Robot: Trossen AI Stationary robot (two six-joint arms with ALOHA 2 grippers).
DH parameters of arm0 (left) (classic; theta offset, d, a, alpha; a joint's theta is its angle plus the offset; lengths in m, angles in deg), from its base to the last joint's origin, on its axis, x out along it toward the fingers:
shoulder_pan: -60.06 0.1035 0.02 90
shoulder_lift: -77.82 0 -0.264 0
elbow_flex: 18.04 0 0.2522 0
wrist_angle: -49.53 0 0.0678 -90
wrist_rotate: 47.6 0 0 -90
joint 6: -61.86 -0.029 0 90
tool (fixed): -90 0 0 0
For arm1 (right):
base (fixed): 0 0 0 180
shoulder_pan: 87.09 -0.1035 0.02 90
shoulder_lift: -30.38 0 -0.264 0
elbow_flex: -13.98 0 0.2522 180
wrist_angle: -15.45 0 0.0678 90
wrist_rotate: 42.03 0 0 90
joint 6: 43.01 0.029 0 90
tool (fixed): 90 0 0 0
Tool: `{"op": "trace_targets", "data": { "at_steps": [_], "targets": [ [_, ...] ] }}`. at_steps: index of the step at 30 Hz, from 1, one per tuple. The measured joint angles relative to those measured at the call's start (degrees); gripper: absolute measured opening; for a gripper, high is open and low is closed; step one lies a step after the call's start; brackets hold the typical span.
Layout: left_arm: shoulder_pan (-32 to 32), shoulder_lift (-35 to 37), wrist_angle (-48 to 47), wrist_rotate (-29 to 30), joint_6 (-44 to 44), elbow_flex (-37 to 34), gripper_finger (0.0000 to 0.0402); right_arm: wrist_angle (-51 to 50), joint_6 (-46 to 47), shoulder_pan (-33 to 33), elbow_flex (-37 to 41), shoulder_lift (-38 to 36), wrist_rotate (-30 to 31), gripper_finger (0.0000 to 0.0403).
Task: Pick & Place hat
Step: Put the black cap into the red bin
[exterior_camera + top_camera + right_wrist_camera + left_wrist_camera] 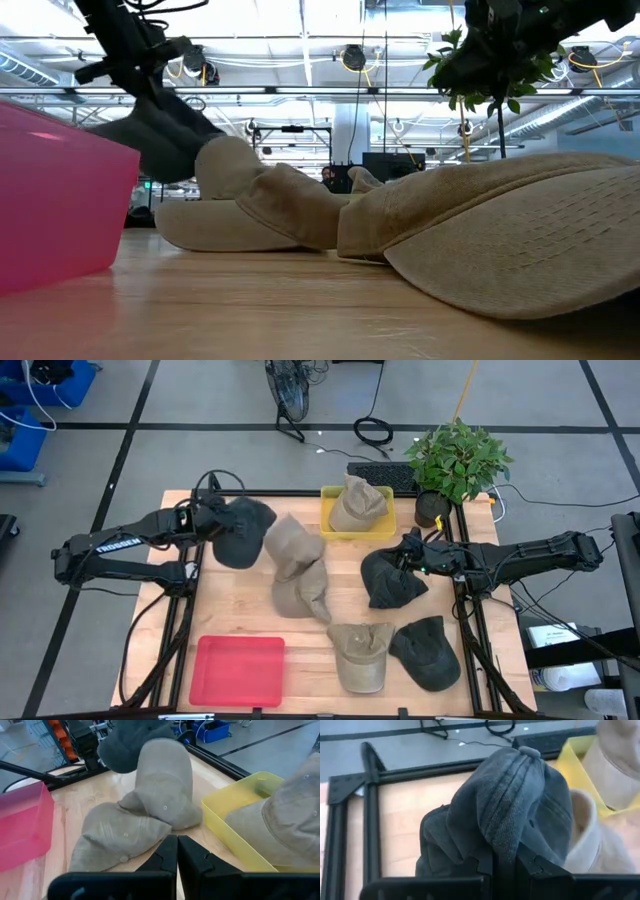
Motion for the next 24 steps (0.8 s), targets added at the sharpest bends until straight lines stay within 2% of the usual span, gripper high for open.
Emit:
{"op": "trace_targets", "data": {
  "at_steps": [7, 12, 17, 24],
  "targets": [
    [-0.8, 0.49, 0.22, 1.23, 0.31, 2.94, 0.003, 0.86, -0.11, 0.0, 0.0, 0.0, -0.01, 0.0],
    [-4.06, 0.51, 0.24, 0.0, -0.59, 7.55, 0.0031, 0.15, -0.02, 0.0, 0.0, 0.0, -0.01, 0.0],
    [-11.89, -0.09, 0.68, -0.04, 2.26, 10.32, 0.003, -0.66, 1.98, 0.0, 0.0, 0.0, -0.02, 0.0],
    [-28.25, -3.15, 2.09, 5.18, 11.66, 10.49, 0.003, -0.07, 4.64, -0.09, 0.0, 0.0, -3.48, 0.0]
  ]
}}
